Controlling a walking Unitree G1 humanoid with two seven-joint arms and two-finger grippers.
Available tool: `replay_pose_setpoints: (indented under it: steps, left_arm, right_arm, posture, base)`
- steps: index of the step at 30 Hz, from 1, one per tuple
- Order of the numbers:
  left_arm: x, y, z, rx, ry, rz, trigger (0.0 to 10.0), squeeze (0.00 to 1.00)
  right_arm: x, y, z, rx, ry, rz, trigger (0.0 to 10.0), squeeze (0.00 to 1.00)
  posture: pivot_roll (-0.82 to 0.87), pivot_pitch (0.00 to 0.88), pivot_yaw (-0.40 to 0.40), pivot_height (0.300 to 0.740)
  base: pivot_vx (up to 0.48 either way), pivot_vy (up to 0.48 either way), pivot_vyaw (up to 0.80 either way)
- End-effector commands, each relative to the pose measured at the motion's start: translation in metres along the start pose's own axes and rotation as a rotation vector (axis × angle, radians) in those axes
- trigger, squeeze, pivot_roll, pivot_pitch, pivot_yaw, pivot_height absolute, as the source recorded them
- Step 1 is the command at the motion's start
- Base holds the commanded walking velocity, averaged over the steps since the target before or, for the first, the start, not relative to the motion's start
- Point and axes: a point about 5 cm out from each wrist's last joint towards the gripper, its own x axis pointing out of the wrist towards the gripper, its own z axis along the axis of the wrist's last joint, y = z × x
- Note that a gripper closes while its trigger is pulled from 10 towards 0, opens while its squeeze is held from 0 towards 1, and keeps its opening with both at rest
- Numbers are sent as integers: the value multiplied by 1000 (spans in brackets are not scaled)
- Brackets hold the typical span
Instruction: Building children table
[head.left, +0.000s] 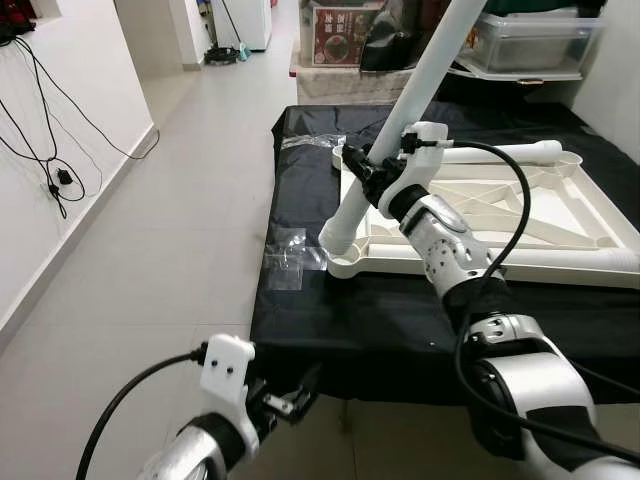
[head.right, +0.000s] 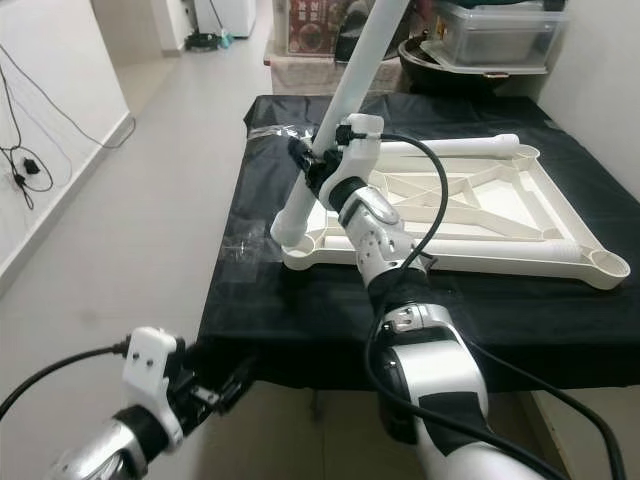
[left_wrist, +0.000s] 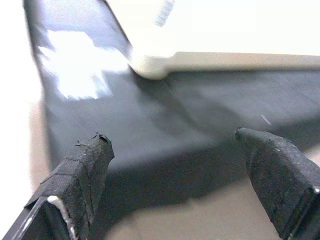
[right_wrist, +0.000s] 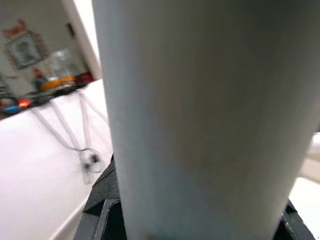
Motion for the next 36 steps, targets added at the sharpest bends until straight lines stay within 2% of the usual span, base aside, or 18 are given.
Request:
replay_pose_setpoints:
  steps: [1, 2, 5, 14, 26, 32, 36]
  left_arm:
    - [-1, 5, -4, 12, 14, 48, 10000, 0]
    - [2, 12, 4, 41, -29, 100, 10000, 0]
    - [5, 19, 14, 72, -87, 164, 10000, 0]
    - [13, 24, 32, 91, -196, 234, 10000, 0]
    - [17, 18, 24, 126, -166, 185, 10000, 0]
    - [19, 20, 22, 92, -168, 205, 10000, 0]
    - [21, 22, 23, 78, -181, 236, 10000, 0]
  right_arm:
    - [3, 1, 7, -27, -38, -32, 0, 0]
    - [5, 6, 12, -84, -73, -41, 10000, 0]
    - [8, 16, 19, -158, -122, -37, 10000, 0]
    - [8, 31, 18, -124, -201, 6, 10000, 0]
    - [7, 33, 12, -146, -215, -3, 10000, 0]
    - [7, 33, 12, -143, -213, 5, 10000, 0]
    - [9, 39, 12, -126, -211, 57, 10000, 0]
  posture:
    - [29, 92, -6, 740]
    - [30, 92, -9, 740]
    - [30, 92, -9, 740]
    - [26, 57, -6, 740]
    - [27, 56, -9, 740]
    - [25, 66, -8, 740]
    - [26, 70, -14, 740]
  base:
    - [0, 0, 0]
    - [0, 0, 0]
    - [0, 0, 0]
    - [269, 0, 0]
    - [358, 0, 0]
    - [179, 0, 0]
    - [0, 0, 0]
